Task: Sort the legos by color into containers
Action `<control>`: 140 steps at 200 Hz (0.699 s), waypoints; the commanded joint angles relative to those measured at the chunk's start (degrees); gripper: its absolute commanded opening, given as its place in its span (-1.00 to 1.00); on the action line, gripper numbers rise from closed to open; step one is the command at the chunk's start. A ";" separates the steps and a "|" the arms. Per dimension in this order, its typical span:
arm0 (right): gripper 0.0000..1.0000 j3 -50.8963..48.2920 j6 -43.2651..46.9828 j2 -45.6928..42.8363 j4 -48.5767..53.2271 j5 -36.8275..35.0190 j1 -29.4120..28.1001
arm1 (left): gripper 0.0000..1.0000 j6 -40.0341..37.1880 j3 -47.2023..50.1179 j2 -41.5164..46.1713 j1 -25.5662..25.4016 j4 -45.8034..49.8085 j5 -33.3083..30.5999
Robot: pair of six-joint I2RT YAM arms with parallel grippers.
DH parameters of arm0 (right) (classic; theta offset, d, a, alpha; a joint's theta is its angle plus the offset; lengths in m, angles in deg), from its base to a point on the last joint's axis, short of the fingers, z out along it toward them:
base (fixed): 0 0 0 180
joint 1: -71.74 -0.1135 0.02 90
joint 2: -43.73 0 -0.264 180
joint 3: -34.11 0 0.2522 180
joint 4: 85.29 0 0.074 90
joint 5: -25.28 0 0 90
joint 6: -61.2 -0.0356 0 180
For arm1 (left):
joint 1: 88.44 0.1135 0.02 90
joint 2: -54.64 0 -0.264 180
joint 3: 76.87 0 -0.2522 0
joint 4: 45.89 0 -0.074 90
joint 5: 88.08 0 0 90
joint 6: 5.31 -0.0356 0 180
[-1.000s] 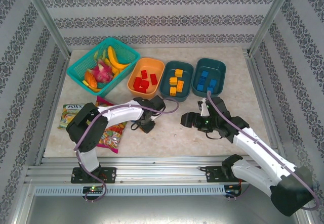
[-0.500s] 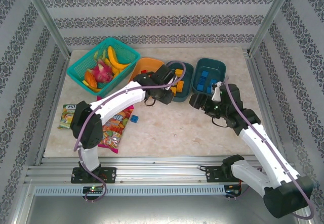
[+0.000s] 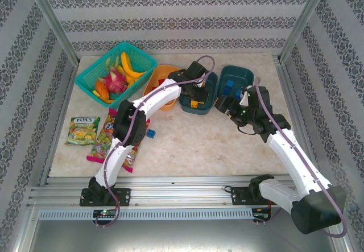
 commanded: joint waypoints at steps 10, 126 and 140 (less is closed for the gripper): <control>0.61 0.08 -1.23 -0.07 -0.83 -0.55 0.95 | -0.32 3.19 -6.52 -4.45 1.08 -0.67 4.39; 0.62 -1.49 -1.02 -1.23 -0.32 -0.99 1.31 | 0.26 5.45 -7.77 -6.55 1.43 -1.68 8.28; 0.62 -0.24 0.36 -0.77 0.61 -1.80 0.76 | 0.28 5.42 -7.77 -5.47 1.46 -1.59 7.86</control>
